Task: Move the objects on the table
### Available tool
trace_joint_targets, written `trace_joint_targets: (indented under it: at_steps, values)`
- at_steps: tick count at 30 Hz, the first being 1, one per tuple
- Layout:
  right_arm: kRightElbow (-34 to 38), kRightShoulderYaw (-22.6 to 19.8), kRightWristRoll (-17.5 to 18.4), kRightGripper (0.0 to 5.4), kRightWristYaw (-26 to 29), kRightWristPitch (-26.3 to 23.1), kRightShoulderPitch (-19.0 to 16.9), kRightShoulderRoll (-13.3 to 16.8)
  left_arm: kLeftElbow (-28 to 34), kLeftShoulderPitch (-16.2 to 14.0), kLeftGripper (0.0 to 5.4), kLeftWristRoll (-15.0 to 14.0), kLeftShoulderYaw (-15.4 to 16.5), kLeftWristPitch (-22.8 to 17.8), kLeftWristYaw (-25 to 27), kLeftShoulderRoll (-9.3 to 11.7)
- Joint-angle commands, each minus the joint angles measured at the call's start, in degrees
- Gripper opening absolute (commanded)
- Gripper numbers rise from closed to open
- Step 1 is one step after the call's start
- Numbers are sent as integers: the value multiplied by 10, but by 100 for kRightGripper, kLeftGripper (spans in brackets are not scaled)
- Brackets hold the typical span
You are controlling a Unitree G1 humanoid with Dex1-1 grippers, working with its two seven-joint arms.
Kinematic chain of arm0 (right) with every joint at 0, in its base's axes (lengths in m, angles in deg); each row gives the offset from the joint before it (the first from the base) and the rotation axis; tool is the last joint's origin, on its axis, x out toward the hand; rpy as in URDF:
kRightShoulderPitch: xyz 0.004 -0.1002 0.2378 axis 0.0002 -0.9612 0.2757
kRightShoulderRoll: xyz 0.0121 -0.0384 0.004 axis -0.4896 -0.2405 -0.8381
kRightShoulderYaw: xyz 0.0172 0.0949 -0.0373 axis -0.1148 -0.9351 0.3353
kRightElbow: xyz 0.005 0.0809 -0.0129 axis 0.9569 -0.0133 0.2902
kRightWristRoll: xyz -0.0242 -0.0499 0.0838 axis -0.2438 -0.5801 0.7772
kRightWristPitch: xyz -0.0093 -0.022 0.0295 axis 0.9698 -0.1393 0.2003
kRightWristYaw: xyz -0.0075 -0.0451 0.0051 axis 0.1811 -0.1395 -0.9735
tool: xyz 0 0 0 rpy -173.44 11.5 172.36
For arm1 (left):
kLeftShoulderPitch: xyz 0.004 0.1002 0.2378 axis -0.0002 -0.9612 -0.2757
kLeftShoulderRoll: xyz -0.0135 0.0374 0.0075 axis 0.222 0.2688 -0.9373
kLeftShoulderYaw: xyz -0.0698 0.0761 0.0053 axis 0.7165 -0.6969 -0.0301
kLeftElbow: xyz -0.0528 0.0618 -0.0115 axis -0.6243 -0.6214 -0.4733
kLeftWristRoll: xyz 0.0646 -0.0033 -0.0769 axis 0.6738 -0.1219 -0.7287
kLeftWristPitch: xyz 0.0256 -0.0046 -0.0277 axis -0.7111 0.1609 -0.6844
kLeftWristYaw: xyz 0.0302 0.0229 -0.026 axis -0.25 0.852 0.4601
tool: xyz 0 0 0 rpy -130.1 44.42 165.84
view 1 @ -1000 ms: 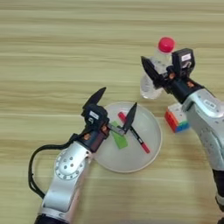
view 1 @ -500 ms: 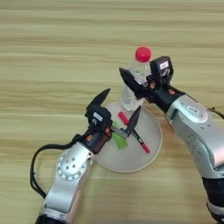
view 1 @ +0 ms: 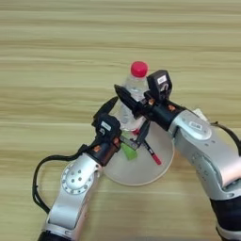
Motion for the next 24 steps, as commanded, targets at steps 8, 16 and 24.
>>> trace_joint_targets:
  at_steps: [8, 16, 24]
  values:
    - [16, 23, 5, 317, 4, -4, -9, -10, -9, 5, 540, 7, 4, 2, -4, 1]
    - [17, 26, 6, 317, 5, -4, -13, -8, -12, 7, 540, 6, 9, 1, -6, 1]
    - [23, 30, 7, 317, 5, -6, -14, -10, -20, 9, 522, 0, 13, 3, -4, -2]
